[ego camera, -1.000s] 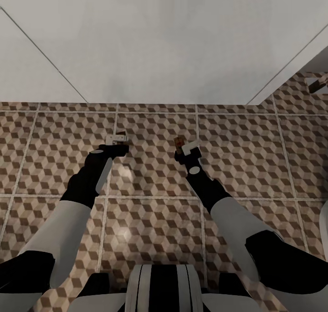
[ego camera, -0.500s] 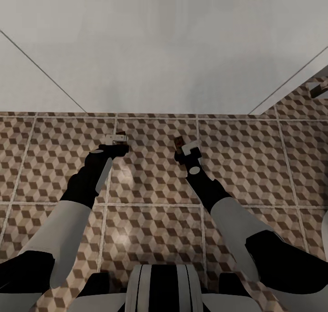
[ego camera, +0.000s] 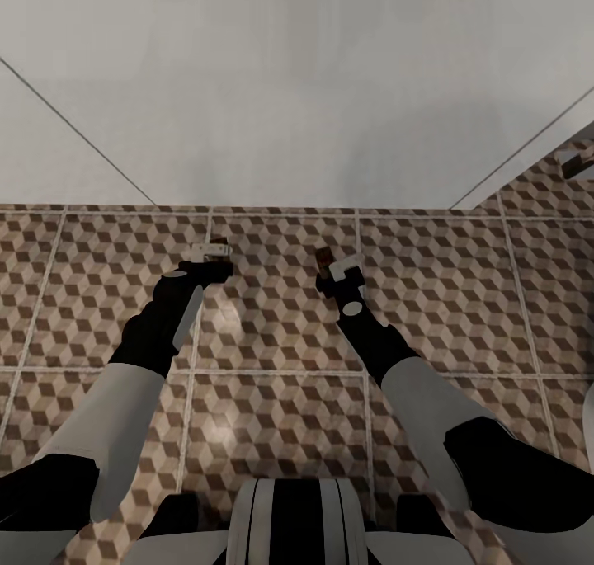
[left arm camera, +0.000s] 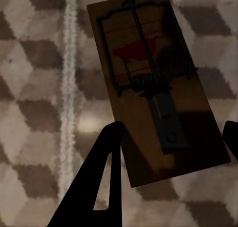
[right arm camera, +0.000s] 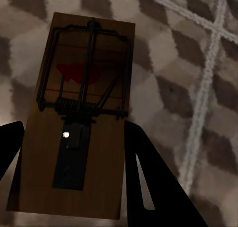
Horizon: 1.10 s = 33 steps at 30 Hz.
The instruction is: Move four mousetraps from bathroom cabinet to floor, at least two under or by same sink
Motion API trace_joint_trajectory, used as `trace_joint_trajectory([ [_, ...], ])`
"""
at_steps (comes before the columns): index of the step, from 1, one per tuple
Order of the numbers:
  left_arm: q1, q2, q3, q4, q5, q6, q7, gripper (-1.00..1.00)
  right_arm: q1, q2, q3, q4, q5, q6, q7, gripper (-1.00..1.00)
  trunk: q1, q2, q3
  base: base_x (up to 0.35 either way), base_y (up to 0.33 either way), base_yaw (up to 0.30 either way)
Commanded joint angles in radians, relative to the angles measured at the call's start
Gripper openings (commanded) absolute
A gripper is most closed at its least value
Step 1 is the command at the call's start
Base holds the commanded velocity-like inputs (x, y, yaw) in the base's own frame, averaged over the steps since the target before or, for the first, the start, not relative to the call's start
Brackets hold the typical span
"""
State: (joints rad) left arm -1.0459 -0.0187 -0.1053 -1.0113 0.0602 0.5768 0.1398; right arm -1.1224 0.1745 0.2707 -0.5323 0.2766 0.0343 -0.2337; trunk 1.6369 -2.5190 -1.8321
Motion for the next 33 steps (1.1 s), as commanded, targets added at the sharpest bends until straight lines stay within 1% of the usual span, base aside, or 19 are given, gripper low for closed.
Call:
trace_joint_trajectory([
  [1,0.000,0.000,-0.002,-0.001,0.006,0.005,0.006,-1.00,0.000,0.000,0.002,0.000,0.006,0.003,-0.004,-1.00,0.000,0.000,0.000,0.086,0.000,0.000],
  [10,0.000,0.000,-0.001,-0.001,0.006,0.005,0.006,-1.00,0.000,0.000,0.002,0.000,0.006,0.003,-0.004,-1.00,0.000,0.000,0.000,0.107,0.000,0.000],
  [23,0.000,0.000,-0.001,-0.005,0.005,0.005,0.006,-1.00,0.000,0.000,0.002,0.000,0.006,0.003,-0.005,-1.00,0.000,0.000,0.000,0.013,0.000,0.000],
  [33,0.000,0.000,-0.002,-0.022,0.006,0.005,0.006,-1.00,0.000,0.000,0.002,0.001,0.006,0.003,-0.006,-1.00,0.000,0.000,0.000,0.087,0.000,0.000],
])
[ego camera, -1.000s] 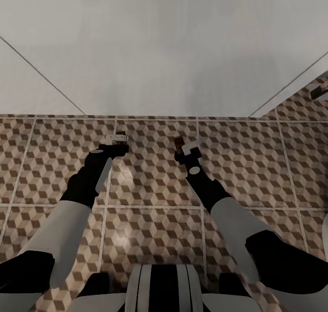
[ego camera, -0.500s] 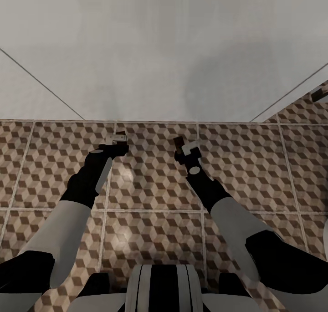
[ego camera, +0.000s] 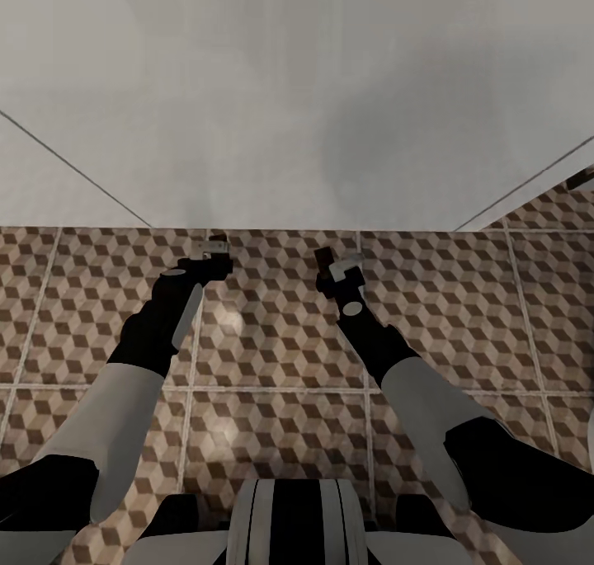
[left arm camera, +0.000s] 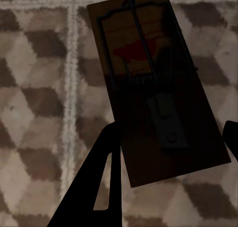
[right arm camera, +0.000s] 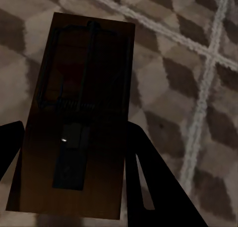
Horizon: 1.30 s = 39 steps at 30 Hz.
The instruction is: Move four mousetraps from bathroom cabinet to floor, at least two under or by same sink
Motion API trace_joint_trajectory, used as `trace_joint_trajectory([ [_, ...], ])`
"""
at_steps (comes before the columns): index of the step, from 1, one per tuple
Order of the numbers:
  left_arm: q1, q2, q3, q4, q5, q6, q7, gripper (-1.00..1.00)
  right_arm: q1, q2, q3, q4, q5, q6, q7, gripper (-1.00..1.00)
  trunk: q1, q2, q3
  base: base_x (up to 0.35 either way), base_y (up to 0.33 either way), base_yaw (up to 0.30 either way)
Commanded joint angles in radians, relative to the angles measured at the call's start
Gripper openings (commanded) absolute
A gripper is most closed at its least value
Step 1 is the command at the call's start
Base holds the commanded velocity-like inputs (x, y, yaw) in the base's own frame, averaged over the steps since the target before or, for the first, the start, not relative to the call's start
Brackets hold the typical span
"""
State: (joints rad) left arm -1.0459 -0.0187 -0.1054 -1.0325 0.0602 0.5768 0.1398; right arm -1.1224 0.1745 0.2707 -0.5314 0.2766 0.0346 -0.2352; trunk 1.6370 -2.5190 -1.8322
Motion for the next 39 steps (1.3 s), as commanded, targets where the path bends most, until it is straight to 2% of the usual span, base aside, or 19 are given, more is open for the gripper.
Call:
trace_joint_trajectory([
  [1,0.000,0.000,-0.002,-0.001,0.006,0.005,0.006,-1.00,0.000,0.000,0.002,0.001,0.006,0.003,-0.004,-1.00,0.000,0.000,0.000,0.011,0.000,0.000],
  [5,0.000,0.000,-0.002,-0.010,0.007,0.005,0.006,-1.00,-0.001,0.000,0.000,0.008,-0.007,0.007,-0.003,-1.00,0.000,0.000,0.000,0.004,0.000,0.000],
  [8,0.001,0.000,-0.003,-0.040,0.007,0.007,0.006,-1.00,-0.002,0.000,-0.002,0.063,-0.027,0.011,-0.002,-1.00,0.000,0.000,0.000,0.000,0.000,0.000],
  [11,0.003,-0.001,-0.003,-0.063,0.008,0.009,0.006,-1.00,-0.007,0.000,-0.002,0.078,-0.032,0.029,-0.001,-1.00,0.000,0.000,0.000,0.000,0.000,0.000],
  [16,0.005,-0.003,-0.003,-0.080,0.009,0.011,0.007,-1.00,-0.042,0.000,-0.003,0.094,-0.034,0.058,-0.001,-1.00,0.000,0.000,0.000,0.000,0.000,0.000],
  [22,0.019,-0.004,-0.003,-0.080,0.009,0.011,0.006,-1.00,-0.054,0.000,-0.004,0.095,-0.034,0.062,-0.001,-1.00,0.000,0.000,0.000,0.000,0.000,0.000],
  [29,0.070,-0.004,-0.003,-0.072,0.009,0.009,0.006,-1.00,-0.070,0.000,-0.004,0.094,-0.035,0.062,-0.002,-1.00,0.000,0.000,0.000,0.000,0.000,0.000],
  [39,0.076,-0.005,-0.005,-0.020,0.008,0.005,0.005,-1.00,-0.076,0.000,-0.004,0.094,-0.036,0.062,-0.002,-1.00,0.000,0.000,0.000,0.000,0.000,0.000],
])
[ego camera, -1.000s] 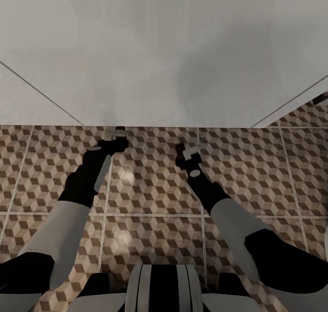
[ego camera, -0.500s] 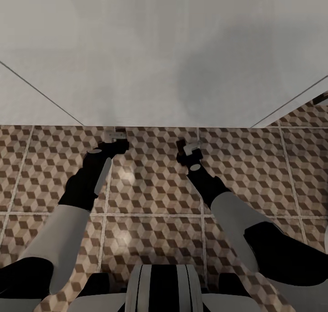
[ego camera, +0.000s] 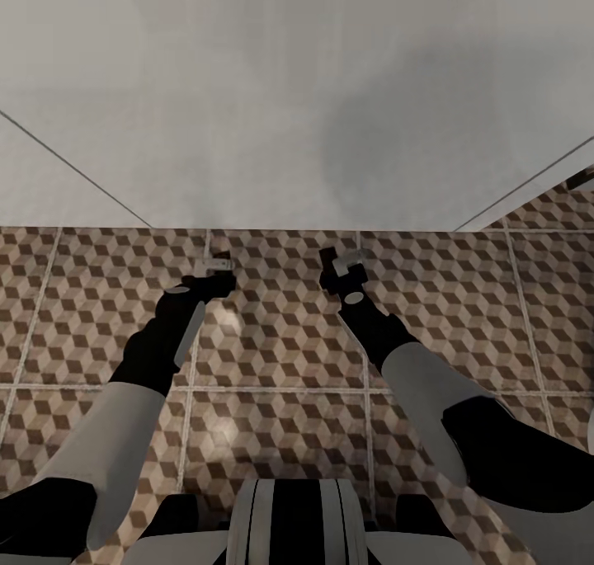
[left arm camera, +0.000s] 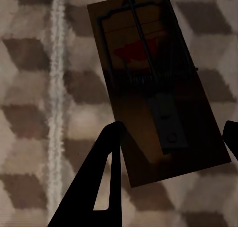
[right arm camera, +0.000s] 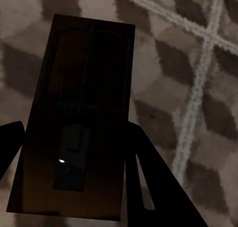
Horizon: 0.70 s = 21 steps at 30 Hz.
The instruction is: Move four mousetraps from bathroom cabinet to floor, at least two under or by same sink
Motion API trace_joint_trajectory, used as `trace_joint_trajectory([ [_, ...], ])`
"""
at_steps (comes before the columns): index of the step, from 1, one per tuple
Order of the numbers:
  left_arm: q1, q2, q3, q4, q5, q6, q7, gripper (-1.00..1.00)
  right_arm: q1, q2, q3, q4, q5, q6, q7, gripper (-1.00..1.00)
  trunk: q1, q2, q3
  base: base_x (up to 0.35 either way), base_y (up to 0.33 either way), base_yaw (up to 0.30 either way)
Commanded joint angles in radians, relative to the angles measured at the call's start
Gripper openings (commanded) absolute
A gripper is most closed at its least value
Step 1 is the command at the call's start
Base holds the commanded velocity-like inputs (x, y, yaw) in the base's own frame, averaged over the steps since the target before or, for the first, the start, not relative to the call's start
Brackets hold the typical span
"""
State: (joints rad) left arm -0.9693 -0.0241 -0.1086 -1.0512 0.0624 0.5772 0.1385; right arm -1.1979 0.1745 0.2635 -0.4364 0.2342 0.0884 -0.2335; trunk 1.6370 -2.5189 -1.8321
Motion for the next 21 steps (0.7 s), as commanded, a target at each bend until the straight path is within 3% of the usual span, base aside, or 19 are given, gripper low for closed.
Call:
trace_joint_trajectory([
  [1,0.000,0.000,-0.002,0.001,0.006,0.004,0.006,-1.00,-0.001,0.000,0.003,-0.001,0.007,0.008,-0.004,-1.00,0.000,0.000,0.000,0.000,0.000,0.000],
  [21,0.000,-0.002,-0.003,0.008,0.006,0.004,0.006,-1.00,0.000,0.000,0.003,-0.002,0.005,0.005,-0.004,-1.00,0.000,0.000,0.000,0.000,0.000,0.000],
])
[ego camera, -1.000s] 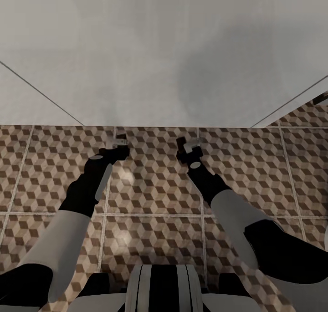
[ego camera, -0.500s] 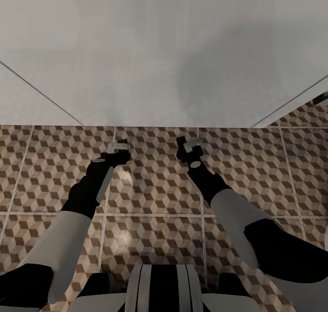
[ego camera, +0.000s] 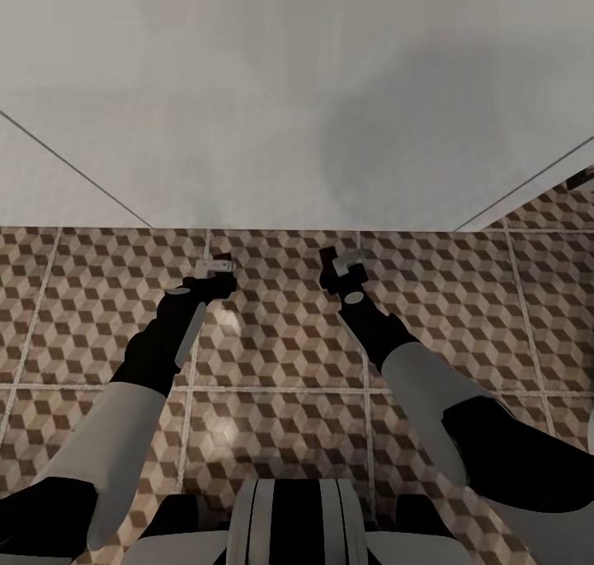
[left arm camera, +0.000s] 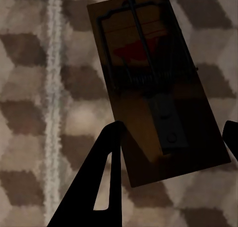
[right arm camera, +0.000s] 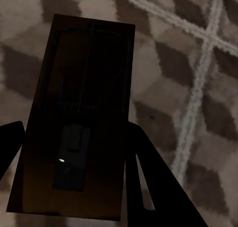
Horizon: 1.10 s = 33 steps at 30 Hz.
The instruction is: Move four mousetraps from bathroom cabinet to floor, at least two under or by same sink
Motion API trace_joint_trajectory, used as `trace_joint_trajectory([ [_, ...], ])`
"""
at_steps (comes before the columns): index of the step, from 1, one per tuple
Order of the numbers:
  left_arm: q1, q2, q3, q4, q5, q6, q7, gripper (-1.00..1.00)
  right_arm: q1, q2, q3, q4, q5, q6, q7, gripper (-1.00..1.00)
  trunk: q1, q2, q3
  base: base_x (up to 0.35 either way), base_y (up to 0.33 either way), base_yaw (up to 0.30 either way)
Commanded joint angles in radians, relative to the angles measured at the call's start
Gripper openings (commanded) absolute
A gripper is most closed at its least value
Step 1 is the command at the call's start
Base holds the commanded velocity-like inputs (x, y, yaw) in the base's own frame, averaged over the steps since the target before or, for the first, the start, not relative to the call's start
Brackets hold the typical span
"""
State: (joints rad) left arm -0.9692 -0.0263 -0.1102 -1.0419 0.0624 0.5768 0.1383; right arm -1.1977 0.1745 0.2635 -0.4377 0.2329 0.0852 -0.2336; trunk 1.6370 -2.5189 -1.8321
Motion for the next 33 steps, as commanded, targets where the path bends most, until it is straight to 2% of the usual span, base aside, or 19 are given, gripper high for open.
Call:
trace_joint_trajectory([
  [1,0.000,0.001,-0.002,-0.001,0.006,0.005,0.006,-1.00,0.000,0.000,0.003,0.000,0.007,0.008,-0.004,-1.00,0.000,0.000,0.000,0.000,0.000,0.000],
  [7,0.000,0.000,-0.002,-0.008,0.006,0.005,0.006,-1.00,0.000,0.000,0.003,0.056,-0.009,0.003,-0.003,-1.00,0.000,0.000,0.000,0.000,0.000,0.000],
  [15,0.000,-0.005,-0.039,-0.013,0.005,0.006,0.007,-1.00,-0.001,0.000,0.003,0.081,-0.053,-0.001,-0.001,-1.00,0.000,0.000,0.000,0.000,0.000,0.000],
  [33,0.003,-0.007,-0.042,-0.021,0.007,0.008,0.007,-1.00,0.000,0.000,0.003,0.085,-0.058,-0.002,-0.001,-1.00,0.000,0.000,0.000,0.002,0.000,0.000],
])
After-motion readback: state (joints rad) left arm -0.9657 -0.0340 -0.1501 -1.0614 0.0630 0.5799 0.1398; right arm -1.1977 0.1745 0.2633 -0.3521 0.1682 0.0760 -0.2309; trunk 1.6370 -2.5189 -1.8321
